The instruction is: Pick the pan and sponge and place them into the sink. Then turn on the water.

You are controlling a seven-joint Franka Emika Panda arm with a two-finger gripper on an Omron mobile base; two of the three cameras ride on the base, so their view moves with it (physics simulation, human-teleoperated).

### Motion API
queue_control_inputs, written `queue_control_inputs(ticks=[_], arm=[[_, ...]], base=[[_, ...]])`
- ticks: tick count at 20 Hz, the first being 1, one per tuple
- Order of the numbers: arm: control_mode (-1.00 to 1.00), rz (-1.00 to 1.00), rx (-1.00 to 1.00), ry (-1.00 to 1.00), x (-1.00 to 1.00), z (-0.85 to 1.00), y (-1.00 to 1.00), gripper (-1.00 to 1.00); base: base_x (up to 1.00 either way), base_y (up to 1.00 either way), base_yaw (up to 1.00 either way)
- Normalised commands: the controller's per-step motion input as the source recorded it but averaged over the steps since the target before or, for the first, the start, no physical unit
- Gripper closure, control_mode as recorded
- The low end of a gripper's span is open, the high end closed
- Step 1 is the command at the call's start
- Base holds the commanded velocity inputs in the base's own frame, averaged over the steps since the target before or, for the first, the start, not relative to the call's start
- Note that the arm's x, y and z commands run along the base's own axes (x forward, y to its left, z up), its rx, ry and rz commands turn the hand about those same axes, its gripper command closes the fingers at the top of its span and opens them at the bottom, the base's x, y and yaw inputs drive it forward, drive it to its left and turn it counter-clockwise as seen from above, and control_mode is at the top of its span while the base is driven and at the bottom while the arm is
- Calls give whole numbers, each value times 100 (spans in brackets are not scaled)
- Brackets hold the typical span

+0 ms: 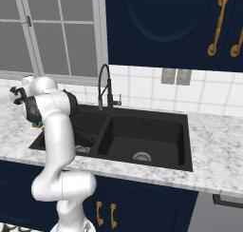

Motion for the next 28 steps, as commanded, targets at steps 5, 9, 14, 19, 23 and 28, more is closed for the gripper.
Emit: queue_control_inputs(ticks=[5, 9, 14, 19, 23, 28], arm=[[-100, 5, 0, 2, 13, 0, 22, -100], [-100, 0, 0, 1, 5, -11, 7, -100], [-100, 0, 0, 1, 5, -25, 7, -100], [-100, 0, 0, 2, 1, -30, 0, -100], [-100, 0, 0, 0, 0, -18, 0, -100], [-100, 3, 0, -2, 0, -26, -1, -100]], base=[[0, 0, 0], [0, 0, 0], [0, 0, 0], [0, 0, 0], [0, 0, 0], [0, 0, 0]])
